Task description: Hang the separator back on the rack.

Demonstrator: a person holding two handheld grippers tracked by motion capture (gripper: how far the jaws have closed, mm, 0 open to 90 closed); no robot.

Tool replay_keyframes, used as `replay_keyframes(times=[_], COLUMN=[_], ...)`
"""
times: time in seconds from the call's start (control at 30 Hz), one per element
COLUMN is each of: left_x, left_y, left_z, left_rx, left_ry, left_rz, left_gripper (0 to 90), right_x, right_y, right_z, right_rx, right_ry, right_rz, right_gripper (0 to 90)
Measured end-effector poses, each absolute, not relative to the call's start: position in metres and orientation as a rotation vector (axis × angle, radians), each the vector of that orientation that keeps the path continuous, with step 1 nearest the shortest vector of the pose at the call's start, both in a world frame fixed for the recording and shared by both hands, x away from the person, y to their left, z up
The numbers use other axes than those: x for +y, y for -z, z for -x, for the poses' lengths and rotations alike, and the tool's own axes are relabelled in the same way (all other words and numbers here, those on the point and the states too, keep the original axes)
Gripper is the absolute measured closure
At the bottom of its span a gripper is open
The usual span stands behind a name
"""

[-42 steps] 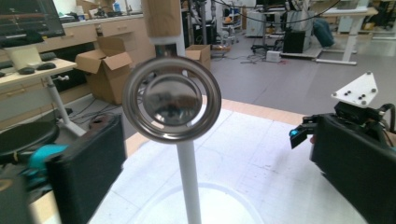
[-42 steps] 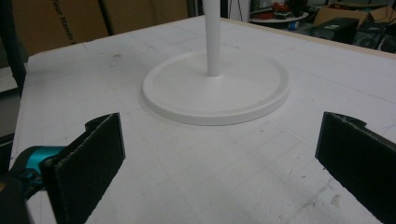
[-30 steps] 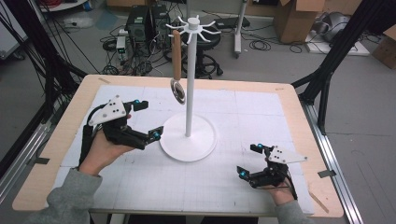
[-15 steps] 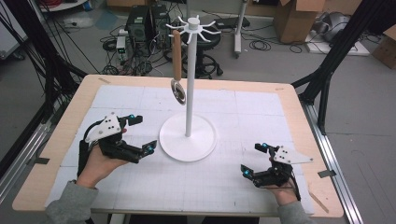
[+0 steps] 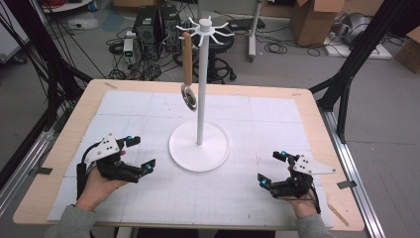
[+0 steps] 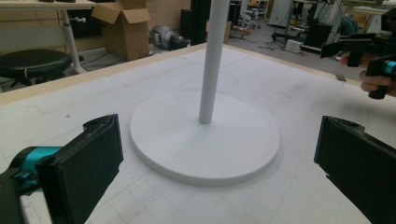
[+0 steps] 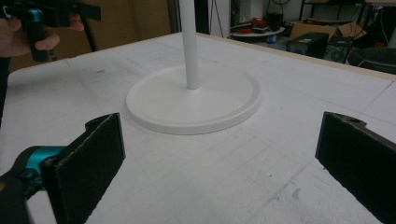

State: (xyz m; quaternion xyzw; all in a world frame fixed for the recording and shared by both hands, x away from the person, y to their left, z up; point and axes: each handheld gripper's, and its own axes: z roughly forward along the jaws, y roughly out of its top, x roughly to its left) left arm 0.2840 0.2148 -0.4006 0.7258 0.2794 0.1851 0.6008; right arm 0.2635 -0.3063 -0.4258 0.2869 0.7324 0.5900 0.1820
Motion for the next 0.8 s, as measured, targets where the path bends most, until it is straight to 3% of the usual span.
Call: replay_keyframes(times=[0.8], left_x=[0.232], left_y=[0.421], left_z=[-0.278], left_rx=[0.711], left_ry=[-0.498], left_rz=[-1.673], left_gripper=[1.7], right_x=[-0.326], right_y=[0.426], right_z=[-0.262], right_rx=[1.964], right_ry=[-1.704], right_rz=[-0.894], right_gripper=[0.5])
